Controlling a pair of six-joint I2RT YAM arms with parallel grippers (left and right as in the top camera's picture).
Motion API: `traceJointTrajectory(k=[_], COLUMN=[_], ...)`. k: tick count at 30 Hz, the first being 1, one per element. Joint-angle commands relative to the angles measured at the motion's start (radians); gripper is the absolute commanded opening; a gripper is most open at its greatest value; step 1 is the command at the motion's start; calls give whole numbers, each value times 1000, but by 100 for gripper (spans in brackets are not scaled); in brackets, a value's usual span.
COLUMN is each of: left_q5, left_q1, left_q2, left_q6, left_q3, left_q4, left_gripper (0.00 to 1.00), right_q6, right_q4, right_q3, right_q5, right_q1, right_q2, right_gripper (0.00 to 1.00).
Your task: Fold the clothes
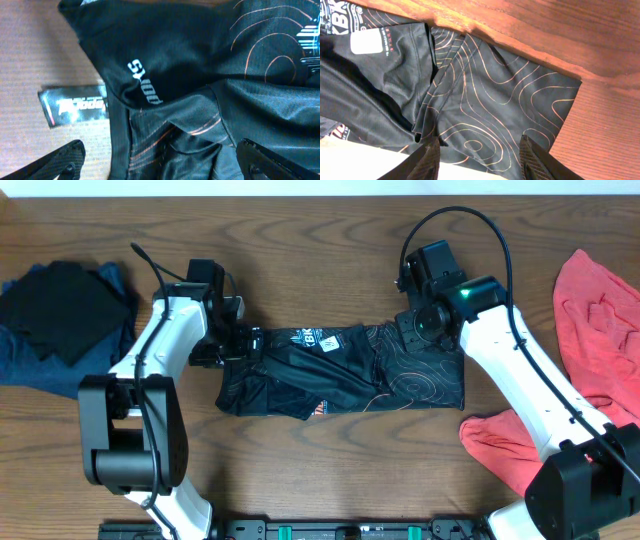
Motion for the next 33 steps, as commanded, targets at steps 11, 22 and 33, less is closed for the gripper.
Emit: traceJointTrajectory(k=[11, 22, 33], left_q5=[126, 154, 153], left_q1=[3, 3, 40], left_q2=[129, 130, 107], left_q6=[43, 42, 56], left_q3=[-8, -7, 23], left_q4=[-5, -26, -19], left_gripper=[98, 62, 10], right_q6=[13, 13, 23], right_q4=[-7, -8, -12], right_q3=[2, 2, 2], right_q5=[11, 15, 24], right_q1=[-10, -16, -53], right_q2=[2, 2, 1], right_gripper=[50, 50, 47])
